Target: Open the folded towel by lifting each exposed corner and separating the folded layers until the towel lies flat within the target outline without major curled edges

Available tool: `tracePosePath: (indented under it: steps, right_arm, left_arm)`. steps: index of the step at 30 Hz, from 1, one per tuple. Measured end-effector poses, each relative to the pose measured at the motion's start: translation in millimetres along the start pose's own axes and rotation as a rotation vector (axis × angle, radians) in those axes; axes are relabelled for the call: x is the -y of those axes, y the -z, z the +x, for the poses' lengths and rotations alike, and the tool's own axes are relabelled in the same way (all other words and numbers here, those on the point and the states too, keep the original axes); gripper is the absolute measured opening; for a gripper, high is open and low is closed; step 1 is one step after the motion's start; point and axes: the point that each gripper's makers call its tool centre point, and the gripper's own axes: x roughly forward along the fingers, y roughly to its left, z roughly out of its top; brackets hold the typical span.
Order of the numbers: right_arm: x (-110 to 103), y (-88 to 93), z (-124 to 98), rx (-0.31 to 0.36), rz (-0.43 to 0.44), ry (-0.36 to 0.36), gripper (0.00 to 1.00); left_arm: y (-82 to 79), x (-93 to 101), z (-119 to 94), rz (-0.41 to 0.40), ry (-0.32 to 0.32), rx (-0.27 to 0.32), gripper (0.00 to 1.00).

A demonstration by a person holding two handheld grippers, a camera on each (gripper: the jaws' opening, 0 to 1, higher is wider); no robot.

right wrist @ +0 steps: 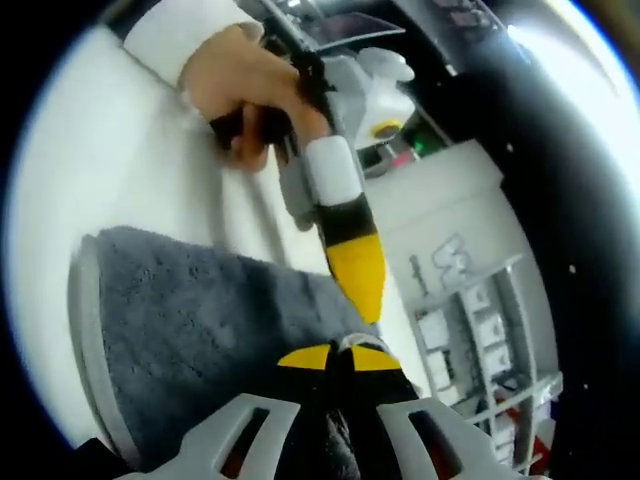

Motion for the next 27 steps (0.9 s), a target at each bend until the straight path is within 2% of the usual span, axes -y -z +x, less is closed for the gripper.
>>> tracePosePath:
  steps: [9,14,21,23,27]
  right_arm:
    - [-4,-7.0,0,0.032,0.016,-0.030,0.00]
    - [-1,-6.4,-1,0.045,0.089,-0.042,0.00]
    - [2,-0.7,-3,0.025,0.131,-0.042,0.02]
    - [5,0.1,-4,0.029,0.159,-0.037,0.03]
    - [7,0.5,-7,0.046,0.268,-0.053,0.04]
  left_arm:
    - [5.3,-1.1,0,0.002,-0.012,-0.018,0.30]
    - [4.9,-2.4,1,0.002,-0.009,-0.021,0.30]
    - [3.1,-5.8,1,0.010,-0.011,-0.022,0.30]
    - [3.3,-5.3,1,0.010,-0.012,-0.021,0.30]
    - [2.1,-7.4,1,0.011,-0.010,-0.022,0.30]
